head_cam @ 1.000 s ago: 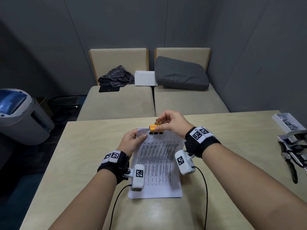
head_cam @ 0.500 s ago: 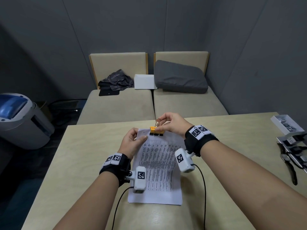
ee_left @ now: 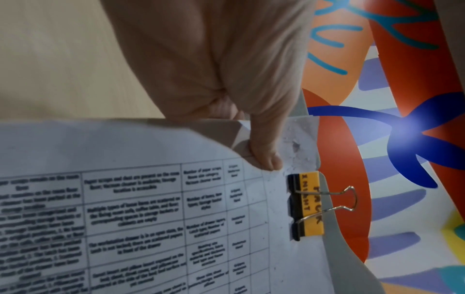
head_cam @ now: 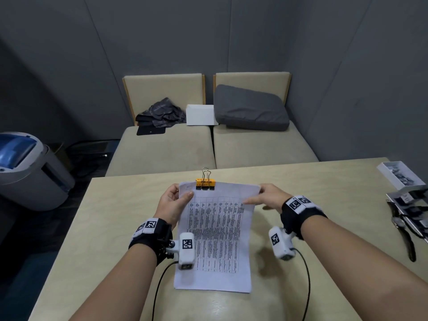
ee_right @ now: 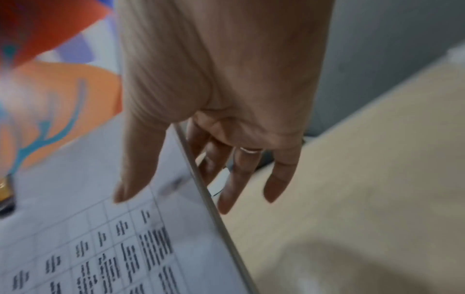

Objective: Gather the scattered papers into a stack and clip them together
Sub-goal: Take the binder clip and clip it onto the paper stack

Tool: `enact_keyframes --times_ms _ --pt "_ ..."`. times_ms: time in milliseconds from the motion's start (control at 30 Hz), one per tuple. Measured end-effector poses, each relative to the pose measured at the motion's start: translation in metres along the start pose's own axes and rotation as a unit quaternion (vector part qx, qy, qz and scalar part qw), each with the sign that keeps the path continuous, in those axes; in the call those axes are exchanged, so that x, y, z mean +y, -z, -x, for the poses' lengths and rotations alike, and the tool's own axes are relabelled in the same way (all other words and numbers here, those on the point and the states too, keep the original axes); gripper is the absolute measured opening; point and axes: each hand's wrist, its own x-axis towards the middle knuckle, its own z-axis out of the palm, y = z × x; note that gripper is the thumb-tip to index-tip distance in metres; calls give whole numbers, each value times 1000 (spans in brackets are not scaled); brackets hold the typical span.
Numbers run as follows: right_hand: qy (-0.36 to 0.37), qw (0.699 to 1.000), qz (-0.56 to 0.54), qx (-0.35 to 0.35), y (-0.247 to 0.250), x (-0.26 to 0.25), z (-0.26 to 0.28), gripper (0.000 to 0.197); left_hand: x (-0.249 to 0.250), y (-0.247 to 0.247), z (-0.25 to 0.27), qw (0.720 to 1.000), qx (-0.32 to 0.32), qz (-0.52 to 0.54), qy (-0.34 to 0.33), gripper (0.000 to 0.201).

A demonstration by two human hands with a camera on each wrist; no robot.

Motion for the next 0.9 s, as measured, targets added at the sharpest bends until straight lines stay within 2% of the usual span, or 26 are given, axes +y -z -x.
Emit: enact_keyframes --times_ms 67,133,233,333,433,500,567,600,633,667,733,800,900 --pt "-34 998 -51 -31 -12 16 -2 45 -1 0 -4 1000 16 20 4 19" --pt "-26 995 -69 -65 -29 26 -7 52 -2 -2 -10 999 32 41 9 18" --pt "-7 994 -109 -10 -50 37 -21 40 -5 -5 -23 997 60 46 15 24" --pt "-3 986 -166 29 -59 42 -35 45 -11 -6 -36 996 79 25 25 22" --pt "-1 979 -200 39 -63 47 -50 49 -20 -7 -47 991 90 -90 39 28" --pt "-3 979 -202 40 -61 52 -60 44 -37 -3 -52 979 86 -163 90 45" --pt "-9 979 -200 45 -59 53 -67 34 -60 3 -48 952 64 -256 156 72" --pt "-12 979 -196 52 -57 55 -73 28 -74 7 -47 934 47 -303 183 78" --pt "-16 980 -188 64 -55 59 -81 23 -85 7 -47 918 31 -341 201 71" --pt "-25 981 -177 80 -55 64 -90 22 -95 7 -49 908 24 -365 205 56" --pt "-50 981 -155 103 -55 70 -99 31 -104 3 -52 899 28 -390 196 35" --pt "-73 982 -128 120 -56 73 -104 37 -110 -2 -57 892 38 -406 197 28" --pt "-90 984 -100 120 -55 80 -111 44 -119 -5 -62 890 77 -396 212 33"
